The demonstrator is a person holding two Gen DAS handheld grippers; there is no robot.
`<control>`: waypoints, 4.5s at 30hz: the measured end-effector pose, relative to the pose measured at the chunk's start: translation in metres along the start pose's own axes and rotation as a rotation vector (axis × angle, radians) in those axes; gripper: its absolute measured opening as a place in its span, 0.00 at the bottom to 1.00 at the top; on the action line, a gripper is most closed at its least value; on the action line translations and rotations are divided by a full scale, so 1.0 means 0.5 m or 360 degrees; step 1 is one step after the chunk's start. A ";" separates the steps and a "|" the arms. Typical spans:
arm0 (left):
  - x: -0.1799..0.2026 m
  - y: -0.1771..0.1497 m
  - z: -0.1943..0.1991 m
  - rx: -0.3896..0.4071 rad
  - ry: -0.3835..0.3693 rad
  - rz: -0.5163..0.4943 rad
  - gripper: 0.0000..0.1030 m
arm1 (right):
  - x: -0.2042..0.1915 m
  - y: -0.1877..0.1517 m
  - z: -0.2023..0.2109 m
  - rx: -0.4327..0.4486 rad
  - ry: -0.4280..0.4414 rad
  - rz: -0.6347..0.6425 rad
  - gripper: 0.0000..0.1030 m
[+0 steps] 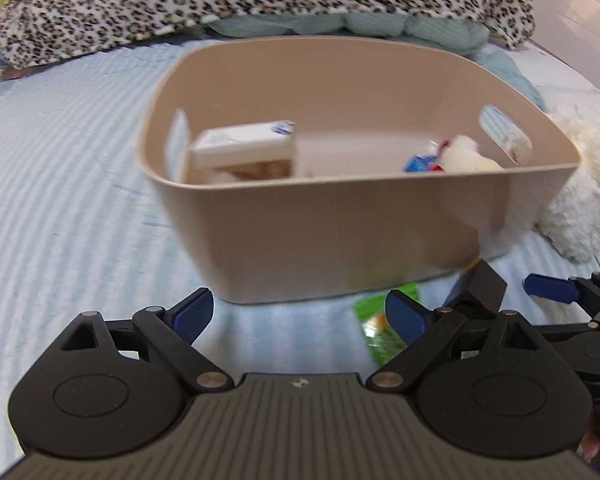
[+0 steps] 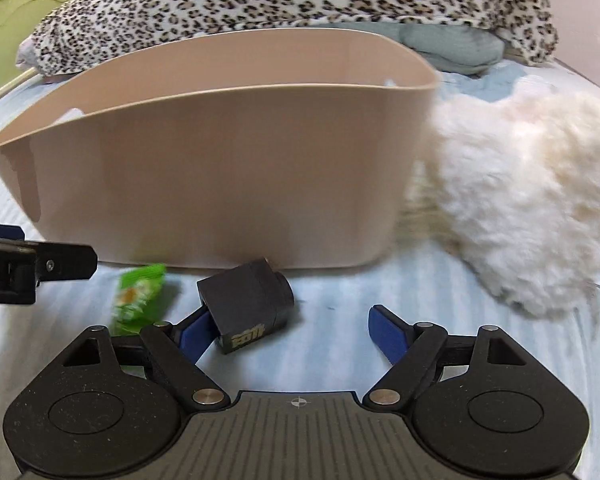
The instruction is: Organize objects
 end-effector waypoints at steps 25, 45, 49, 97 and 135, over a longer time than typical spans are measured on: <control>0.020 -0.042 -0.051 -0.0202 -0.0070 0.0022 0.35 | -0.010 0.018 -0.016 0.0081 0.0142 0.0155 0.40; 0.062 0.046 0.131 0.0158 -0.0083 -0.0160 0.31 | 0.084 0.101 0.184 0.0438 0.0186 -0.0057 0.40; 0.070 0.096 0.167 0.0254 -0.0099 -0.0167 0.31 | 0.089 0.150 0.220 0.0554 0.0182 -0.0083 0.40; 0.043 0.142 0.167 0.0162 0.0097 -0.0193 0.85 | 0.022 0.203 0.226 0.0286 0.0037 0.0012 0.85; 0.130 -0.077 0.449 0.0214 0.0015 -0.0194 0.85 | 0.056 0.016 0.487 0.0279 0.0200 -0.0090 0.86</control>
Point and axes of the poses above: each gripper's, at about its wrist camera, not at the fingertips, and z roughly against the way its jaws point, x to its right, y to its top, the point moved 8 cm from there along -z, roughly the way its jaws point, and after that the axes turned 15 degrees about -y, right-handed, at the moved point
